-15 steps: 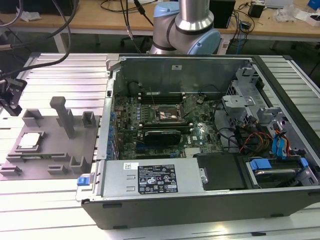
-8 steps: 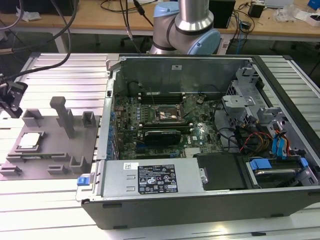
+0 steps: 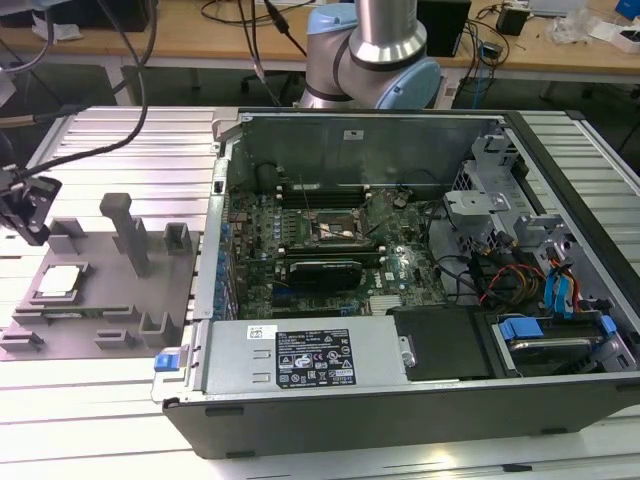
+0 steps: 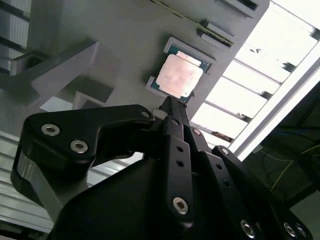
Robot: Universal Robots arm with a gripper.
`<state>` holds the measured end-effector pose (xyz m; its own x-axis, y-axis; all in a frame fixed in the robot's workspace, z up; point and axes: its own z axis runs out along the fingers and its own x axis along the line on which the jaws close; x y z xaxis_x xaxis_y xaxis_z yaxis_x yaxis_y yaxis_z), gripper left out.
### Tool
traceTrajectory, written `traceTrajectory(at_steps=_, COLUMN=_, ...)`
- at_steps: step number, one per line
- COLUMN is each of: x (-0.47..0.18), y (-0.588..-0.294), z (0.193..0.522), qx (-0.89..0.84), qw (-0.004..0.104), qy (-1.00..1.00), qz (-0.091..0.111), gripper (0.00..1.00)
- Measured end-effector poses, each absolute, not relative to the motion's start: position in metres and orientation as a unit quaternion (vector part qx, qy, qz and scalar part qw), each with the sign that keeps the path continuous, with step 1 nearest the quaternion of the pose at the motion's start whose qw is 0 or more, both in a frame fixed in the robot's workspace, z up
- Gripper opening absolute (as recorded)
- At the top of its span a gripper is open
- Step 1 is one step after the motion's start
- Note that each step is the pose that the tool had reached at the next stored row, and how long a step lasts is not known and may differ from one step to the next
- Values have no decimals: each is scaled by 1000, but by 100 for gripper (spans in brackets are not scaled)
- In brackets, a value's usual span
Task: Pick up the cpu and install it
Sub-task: 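Pick up the cpu and move it towards the insertion slot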
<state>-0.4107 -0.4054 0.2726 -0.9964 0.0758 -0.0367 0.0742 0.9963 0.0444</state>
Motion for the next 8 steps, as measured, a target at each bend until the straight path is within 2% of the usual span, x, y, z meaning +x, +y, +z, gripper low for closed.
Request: traceTrajectory(at_steps=8, x=-411, y=-405, z=258, qx=38, qw=11, qy=999, qz=21, gripper=11)
